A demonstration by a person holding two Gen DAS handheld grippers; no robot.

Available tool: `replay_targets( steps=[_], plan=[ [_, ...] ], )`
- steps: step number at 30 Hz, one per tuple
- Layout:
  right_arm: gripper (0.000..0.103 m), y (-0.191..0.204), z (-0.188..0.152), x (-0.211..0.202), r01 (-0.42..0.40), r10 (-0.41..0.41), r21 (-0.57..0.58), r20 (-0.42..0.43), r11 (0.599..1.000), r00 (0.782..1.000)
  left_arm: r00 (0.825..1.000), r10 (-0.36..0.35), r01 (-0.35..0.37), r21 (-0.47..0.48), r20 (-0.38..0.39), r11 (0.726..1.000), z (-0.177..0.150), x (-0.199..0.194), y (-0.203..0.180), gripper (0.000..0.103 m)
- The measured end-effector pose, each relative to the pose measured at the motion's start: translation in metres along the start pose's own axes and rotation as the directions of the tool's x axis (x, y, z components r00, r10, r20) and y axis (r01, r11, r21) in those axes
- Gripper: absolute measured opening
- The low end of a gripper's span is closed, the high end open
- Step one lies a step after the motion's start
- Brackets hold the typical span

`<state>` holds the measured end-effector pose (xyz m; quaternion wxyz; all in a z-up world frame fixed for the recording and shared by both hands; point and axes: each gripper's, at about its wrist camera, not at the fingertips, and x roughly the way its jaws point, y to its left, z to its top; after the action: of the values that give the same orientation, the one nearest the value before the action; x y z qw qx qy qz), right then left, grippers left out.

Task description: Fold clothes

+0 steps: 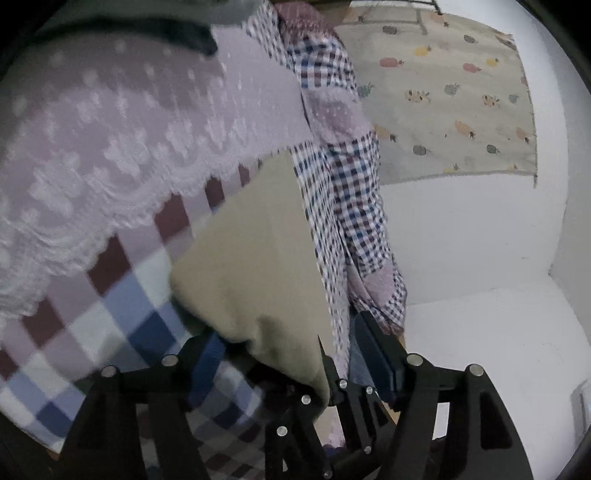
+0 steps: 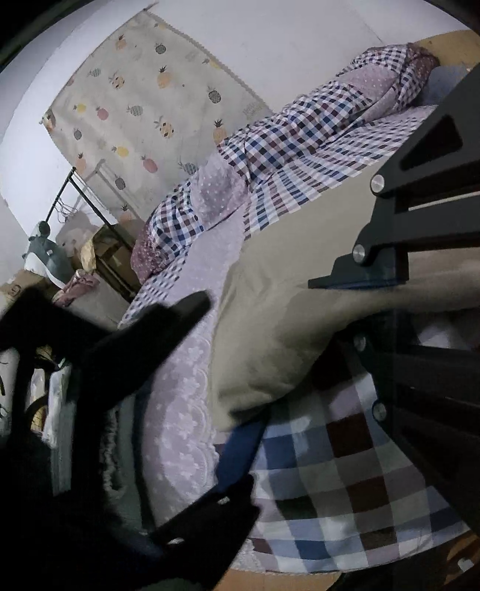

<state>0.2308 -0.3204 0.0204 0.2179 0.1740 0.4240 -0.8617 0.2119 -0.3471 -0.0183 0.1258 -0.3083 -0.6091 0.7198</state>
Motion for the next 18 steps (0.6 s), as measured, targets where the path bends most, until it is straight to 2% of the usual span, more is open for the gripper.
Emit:
replay_targets(
  steps=[5,10,15,18],
  plan=[
    [0.006,-0.007,0.003,0.000,-0.016,0.016,0.022,0.008,1.000,1.000,0.998,-0.028,0.026,-0.037,-0.061,0.999,-0.011,0.013,0.002,0.073],
    [0.007,-0.020,0.009,0.000,-0.049,0.048,0.078,0.006,0.996,0.999,0.997,-0.059,0.054,-0.102,-0.049,0.993,-0.018,0.014,0.010,0.073],
    [0.007,-0.025,0.009,-0.001,-0.052,0.051,0.074,0.017,0.996,0.999,0.995,-0.102,0.101,-0.080,-0.013,0.992,-0.005,0.021,-0.001,0.073],
    [0.006,-0.023,0.007,0.001,-0.050,0.049,0.061,0.016,0.997,0.999,0.996,-0.090,0.090,-0.092,0.001,0.992,0.002,0.030,-0.001,0.073]
  ],
)
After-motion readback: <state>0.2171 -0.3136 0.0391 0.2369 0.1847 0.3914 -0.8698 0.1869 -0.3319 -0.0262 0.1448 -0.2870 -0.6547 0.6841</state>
